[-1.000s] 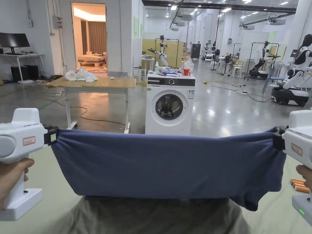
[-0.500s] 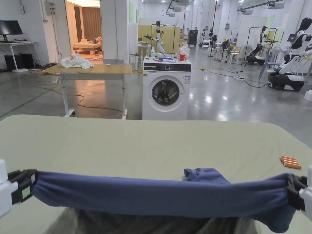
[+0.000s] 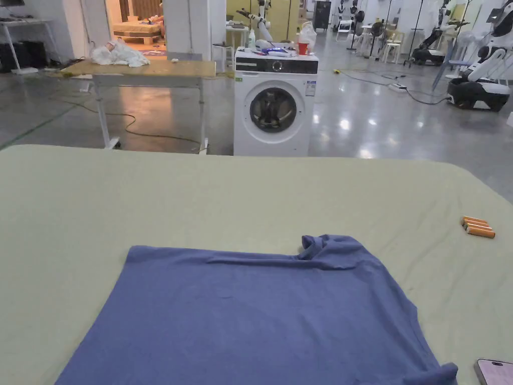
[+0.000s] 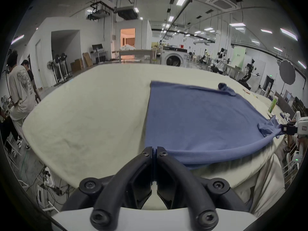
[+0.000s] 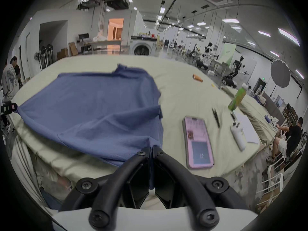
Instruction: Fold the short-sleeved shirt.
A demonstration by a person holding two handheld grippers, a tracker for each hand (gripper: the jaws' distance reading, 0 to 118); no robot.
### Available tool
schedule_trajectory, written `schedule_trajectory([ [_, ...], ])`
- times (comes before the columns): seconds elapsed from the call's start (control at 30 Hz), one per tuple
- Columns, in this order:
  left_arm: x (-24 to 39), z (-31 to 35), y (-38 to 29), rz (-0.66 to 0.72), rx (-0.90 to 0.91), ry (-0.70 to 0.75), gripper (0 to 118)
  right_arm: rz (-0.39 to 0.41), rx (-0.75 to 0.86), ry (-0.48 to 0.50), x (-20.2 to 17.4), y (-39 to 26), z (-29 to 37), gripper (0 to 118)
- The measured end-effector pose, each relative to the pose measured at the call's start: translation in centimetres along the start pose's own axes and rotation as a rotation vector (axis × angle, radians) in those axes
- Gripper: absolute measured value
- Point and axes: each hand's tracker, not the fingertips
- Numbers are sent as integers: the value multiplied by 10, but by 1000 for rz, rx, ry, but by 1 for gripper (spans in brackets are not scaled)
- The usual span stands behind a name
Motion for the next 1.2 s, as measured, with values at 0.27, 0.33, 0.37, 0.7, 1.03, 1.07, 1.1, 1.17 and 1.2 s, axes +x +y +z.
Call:
schedule_trajectory([
  [0.27, 0, -20, -19, 6, -60, 16, 5, -5, -74, -51, -18, -25, -20, 22],
  [0.33, -2, -22, -23, 0, -60, 23, 15, -6, -72, -92, -19, -23, -16, 57],
  [0.37, -2, -21, -21, -1, -53, 22, 25, -14, -61, -100, -19, -21, -11, 69],
  [0.7, 52, -33, 44, -50, 144, -29, 47, -65, 361, -37, -56, 64, 11, 73],
  [1.03, 131, -44, 118, -126, 436, -48, 21, -170, 677, 17, -126, 145, -4, 60],
  [1.07, 135, -42, 122, -127, 460, -42, 19, -176, 700, 17, -129, 150, -4, 55],
  [1.1, 138, -40, 126, -127, 476, -36, 19, -184, 710, 20, -130, 154, -3, 55],
  [1.17, 141, -38, 131, -126, 501, -27, 6, -195, 733, 29, -131, 158, -2, 10],
  [1.2, 142, -37, 133, -128, 514, -16, 1, -194, 741, 26, -130, 161, -1, 5],
])
